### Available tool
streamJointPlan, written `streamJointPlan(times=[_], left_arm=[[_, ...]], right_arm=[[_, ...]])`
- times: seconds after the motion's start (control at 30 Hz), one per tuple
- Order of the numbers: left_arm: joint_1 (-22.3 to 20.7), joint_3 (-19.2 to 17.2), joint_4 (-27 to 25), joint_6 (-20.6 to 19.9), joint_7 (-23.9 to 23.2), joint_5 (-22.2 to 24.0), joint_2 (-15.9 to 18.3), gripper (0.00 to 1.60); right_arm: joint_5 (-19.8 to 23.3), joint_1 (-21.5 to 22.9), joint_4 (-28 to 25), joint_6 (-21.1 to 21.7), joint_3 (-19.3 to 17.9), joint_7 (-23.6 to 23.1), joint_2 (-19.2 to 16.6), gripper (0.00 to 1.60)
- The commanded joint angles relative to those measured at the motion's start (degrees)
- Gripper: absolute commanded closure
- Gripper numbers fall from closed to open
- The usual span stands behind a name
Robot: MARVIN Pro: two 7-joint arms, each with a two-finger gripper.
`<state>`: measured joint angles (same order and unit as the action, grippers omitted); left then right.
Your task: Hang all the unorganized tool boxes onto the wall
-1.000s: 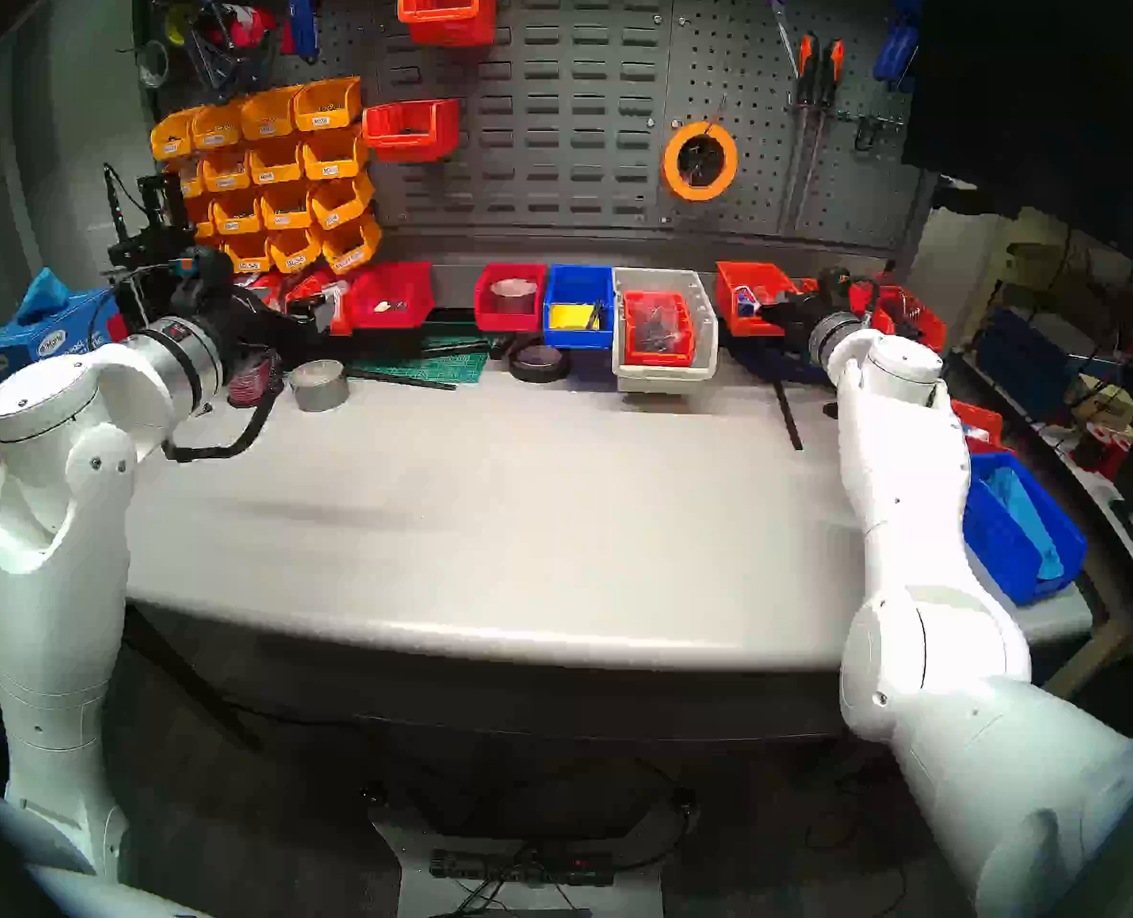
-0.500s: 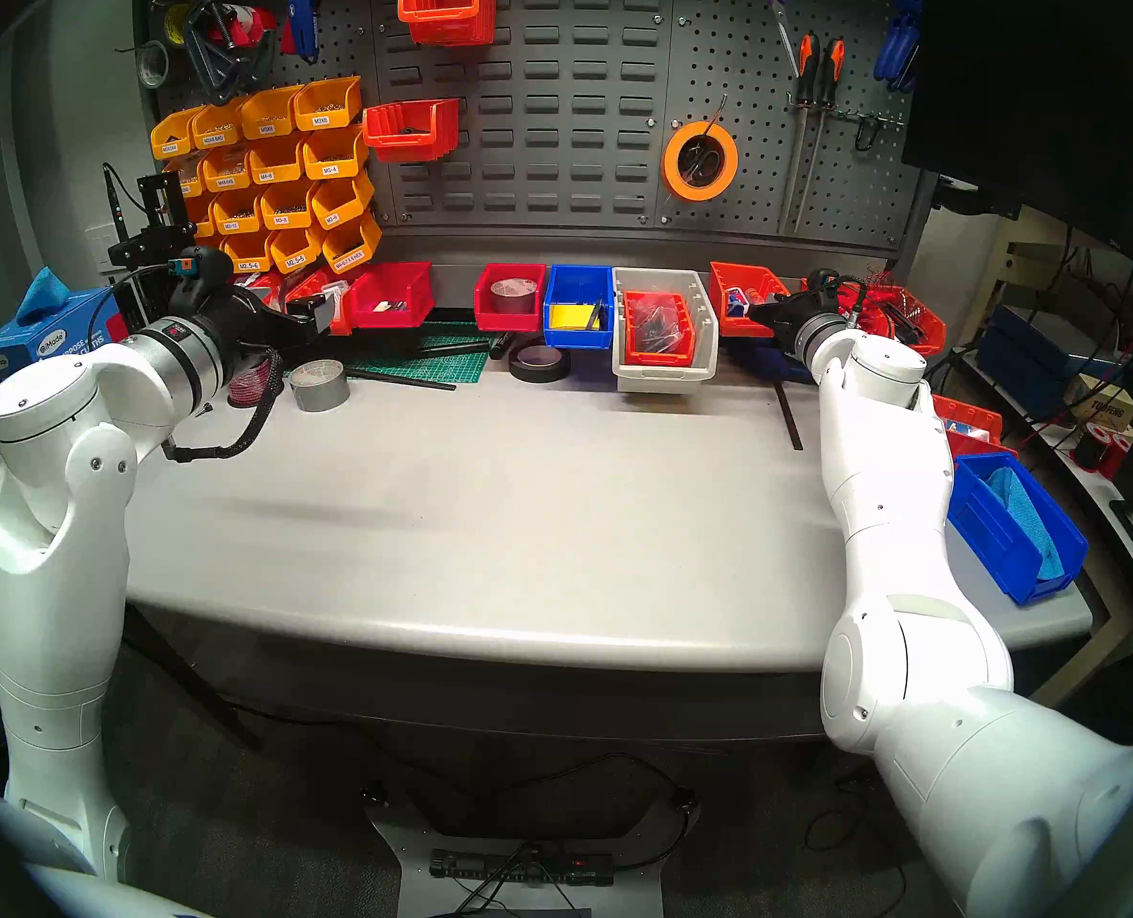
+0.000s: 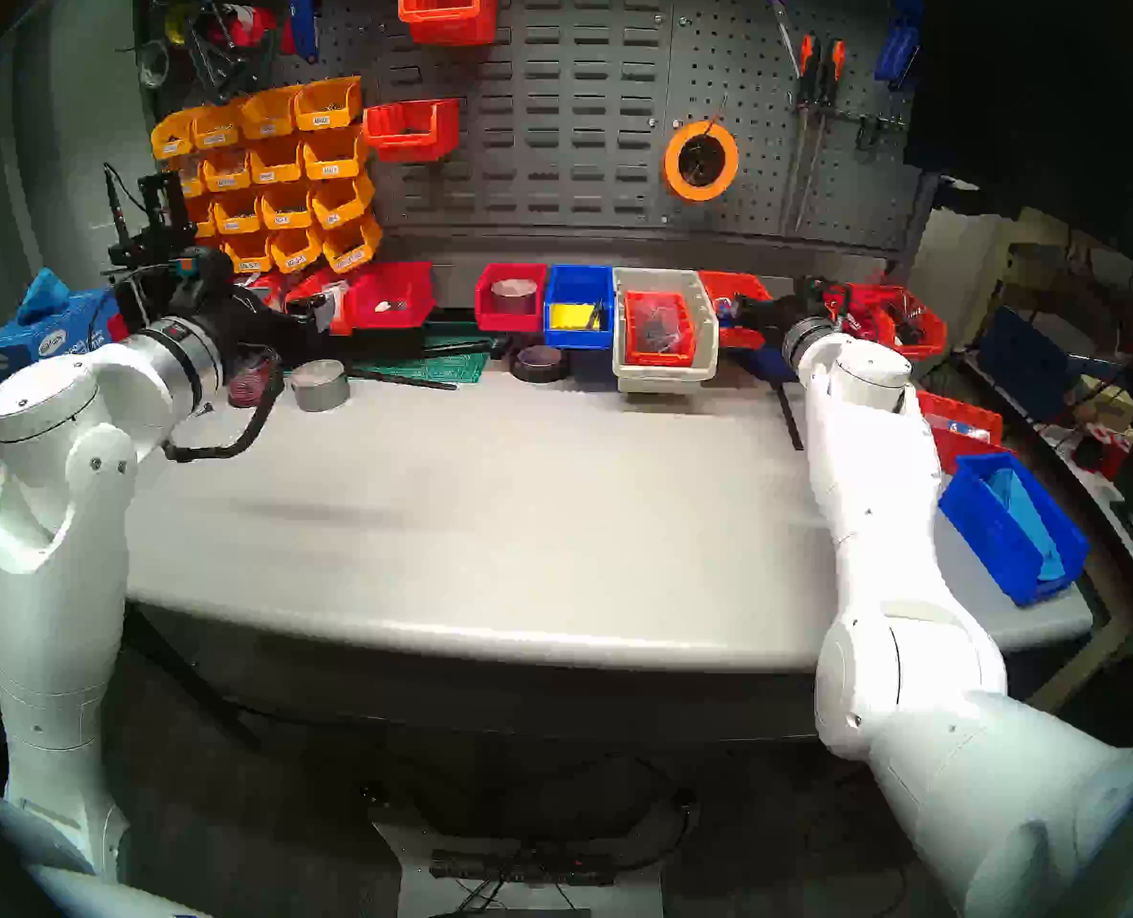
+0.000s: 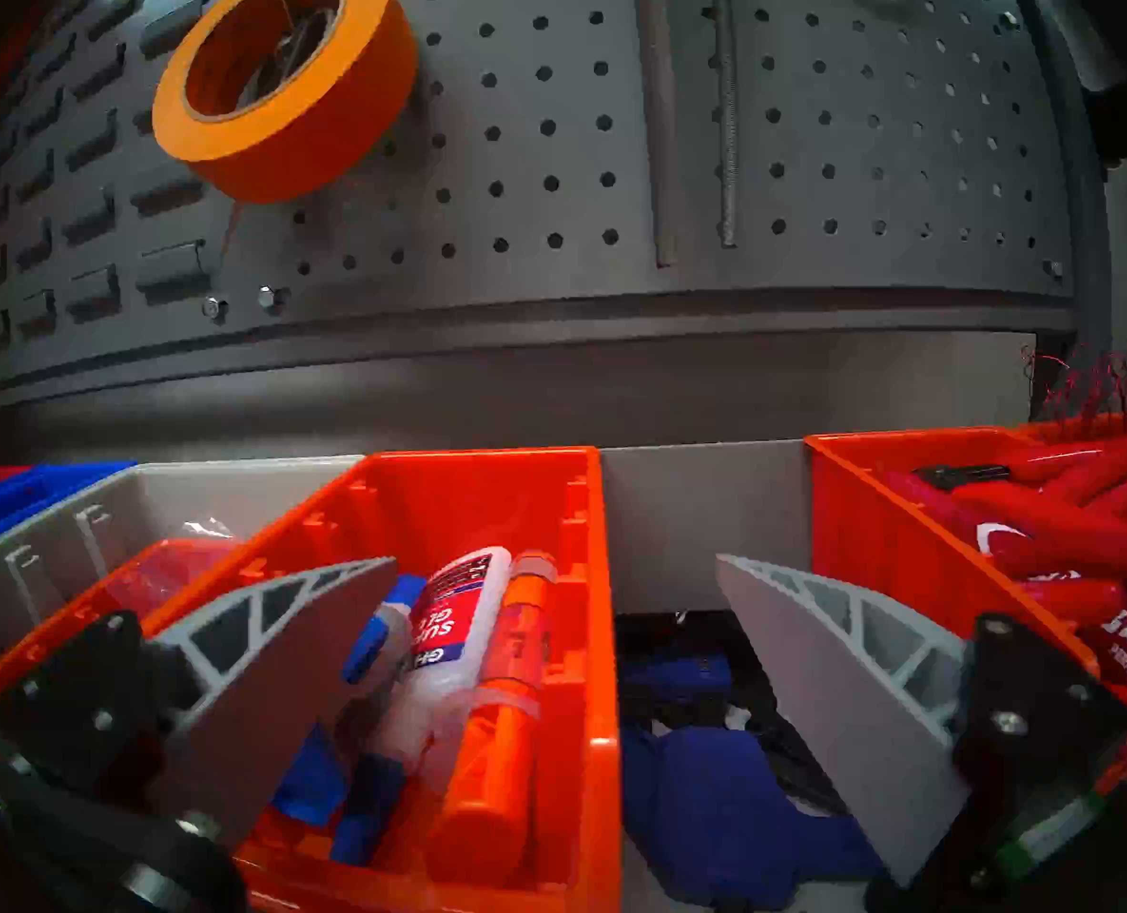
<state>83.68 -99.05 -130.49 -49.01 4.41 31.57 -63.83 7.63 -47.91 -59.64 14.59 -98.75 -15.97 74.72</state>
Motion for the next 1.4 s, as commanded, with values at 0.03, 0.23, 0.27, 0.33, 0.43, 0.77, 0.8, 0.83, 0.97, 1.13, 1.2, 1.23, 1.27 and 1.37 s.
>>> streamJointPlan(times=[0.03, 0.23, 0.27, 0.33, 0.43, 0.77, 0.8, 0.83, 0.97, 1.13, 1.2, 1.23, 1.27, 1.37], left_arm=[[-0.41, -0.02, -0.58, 0.54, 0.08, -0.09, -0.09, 0.00], [-0.40, -0.01, -0.58, 0.56, 0.14, -0.02, -0.04, 0.00], [-0.40, -0.01, -0.58, 0.56, 0.14, -0.02, -0.04, 0.00], [-0.39, -0.01, -0.58, 0.57, 0.15, 0.00, -0.03, 0.00], [-0.39, 0.00, -0.58, 0.58, 0.18, 0.03, 0.00, 0.00], [-0.40, 0.01, -0.56, 0.50, 0.26, 0.20, 0.10, 0.00], [-0.40, 0.01, -0.56, 0.50, 0.27, 0.22, 0.11, 0.00], [-0.40, 0.01, -0.56, 0.51, 0.28, 0.23, 0.12, 0.00], [-0.39, 0.02, -0.57, 0.54, 0.33, 0.27, 0.15, 0.00], [-0.39, 0.03, -0.56, 0.53, 0.37, 0.33, 0.20, 0.00], [-0.39, 0.03, -0.56, 0.51, 0.38, 0.37, 0.22, 0.00], [-0.40, 0.03, -0.55, 0.50, 0.38, 0.39, 0.23, 0.00], [-0.40, 0.03, -0.55, 0.49, 0.39, 0.41, 0.24, 0.00], [-0.40, 0.03, -0.54, 0.46, 0.41, 0.46, 0.28, 0.00]], right_arm=[[0.01, 1.19, -0.60, -0.63, -0.27, 0.02, -0.36, 0.00], [-0.10, 1.20, -0.57, -0.67, -0.36, -0.07, -0.31, 0.00], [-0.10, 1.20, -0.57, -0.67, -0.36, -0.07, -0.31, 0.00], [-0.14, 1.21, -0.57, -0.68, -0.39, -0.10, -0.29, 0.00], [-0.20, 1.22, -0.56, -0.68, -0.45, -0.13, -0.26, 0.00], [1.39, -1.86, -10.52, 1.15, -2.55, -1.92, -0.92, 0.00], [1.55, -1.66, -10.36, 1.05, -2.56, -2.61, -1.27, 0.00], [1.78, -2.99, -12.59, 2.13, -2.85, -3.08, -1.56, 0.00], [3.12, -4.93, -14.74, 4.69, -4.29, -5.01, -2.60, 0.00], [4.12, -7.62, -18.92, 7.37, -6.14, -7.39, -4.19, 0.00], [4.58, -8.30, -20.70, 7.89, -6.76, -8.15, -4.28, 0.00], [4.88, -8.76, -21.41, 7.72, -7.06, -8.38, -4.03, 0.00], [5.07, -9.06, -22.19, 8.00, -7.15, -8.74, -3.89, 0.00], [5.40, -10.24, -23.87, 6.98, -7.01, -9.32, -2.82, 0.00]])
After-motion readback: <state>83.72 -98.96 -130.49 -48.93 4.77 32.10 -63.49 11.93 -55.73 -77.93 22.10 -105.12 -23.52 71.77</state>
